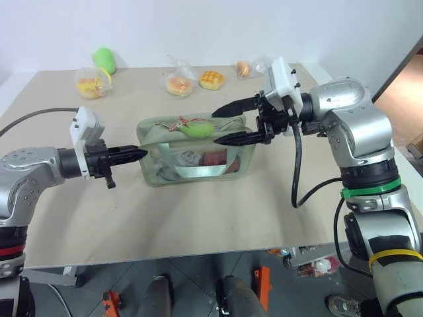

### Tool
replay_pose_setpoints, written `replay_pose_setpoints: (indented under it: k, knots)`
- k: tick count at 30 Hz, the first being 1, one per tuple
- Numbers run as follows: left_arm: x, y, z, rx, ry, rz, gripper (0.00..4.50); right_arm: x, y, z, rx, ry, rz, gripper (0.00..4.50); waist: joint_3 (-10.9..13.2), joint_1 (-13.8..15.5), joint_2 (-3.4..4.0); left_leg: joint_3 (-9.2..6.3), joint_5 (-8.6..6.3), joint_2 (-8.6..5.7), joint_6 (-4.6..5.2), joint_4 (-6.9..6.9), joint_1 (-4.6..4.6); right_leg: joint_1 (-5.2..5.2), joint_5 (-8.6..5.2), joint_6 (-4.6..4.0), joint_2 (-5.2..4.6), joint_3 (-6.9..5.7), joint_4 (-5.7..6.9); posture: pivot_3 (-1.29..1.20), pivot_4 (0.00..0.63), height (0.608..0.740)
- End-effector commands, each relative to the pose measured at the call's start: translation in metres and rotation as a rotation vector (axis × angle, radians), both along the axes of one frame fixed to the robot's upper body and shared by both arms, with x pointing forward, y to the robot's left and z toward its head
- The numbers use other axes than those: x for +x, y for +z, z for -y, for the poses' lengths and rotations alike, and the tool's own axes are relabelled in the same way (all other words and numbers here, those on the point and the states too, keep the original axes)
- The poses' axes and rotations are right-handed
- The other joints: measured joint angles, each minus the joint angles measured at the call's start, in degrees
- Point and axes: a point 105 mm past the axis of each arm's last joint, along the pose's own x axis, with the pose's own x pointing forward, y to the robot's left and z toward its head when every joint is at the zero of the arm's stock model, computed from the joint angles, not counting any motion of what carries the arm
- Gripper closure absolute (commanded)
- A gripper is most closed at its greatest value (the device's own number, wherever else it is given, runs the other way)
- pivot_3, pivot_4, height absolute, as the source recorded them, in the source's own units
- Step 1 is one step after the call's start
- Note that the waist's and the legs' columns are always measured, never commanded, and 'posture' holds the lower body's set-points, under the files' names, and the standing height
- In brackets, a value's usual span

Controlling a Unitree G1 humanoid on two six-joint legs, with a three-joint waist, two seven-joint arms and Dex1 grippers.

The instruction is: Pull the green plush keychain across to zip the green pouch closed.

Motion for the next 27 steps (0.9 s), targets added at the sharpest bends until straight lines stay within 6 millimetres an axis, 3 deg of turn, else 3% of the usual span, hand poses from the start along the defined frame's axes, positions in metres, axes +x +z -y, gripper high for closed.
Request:
replay_pose_setpoints:
  k: [1, 27]
  knots:
    - [-0.004, 0.009, 0.000, -0.010, -0.005, 0.036, 4.50, -0.004, 0.007, -0.002, -0.031, 0.026, 0.090, 1.83, 0.0, 0.0, 0.00, -0.01, 0.00, 0.00, 0.00, 0.00, 0.00, 0.00, 0.00, -0.01, 0.00, 0.00, 0.00, 0.00, 0.150, 0.740]
    - [-0.004, 0.009, 0.003, -0.028, 0.000, 0.045, 4.50, 0.018, 0.004, -0.022, -0.047, 0.016, 0.133, 1.83, 0.0, 0.0, 0.00, -0.01, 0.00, 0.00, 0.00, 0.01, 0.01, 0.01, 0.03, 0.00, 0.01, -0.01, 0.00, 0.00, 0.150, 0.740]
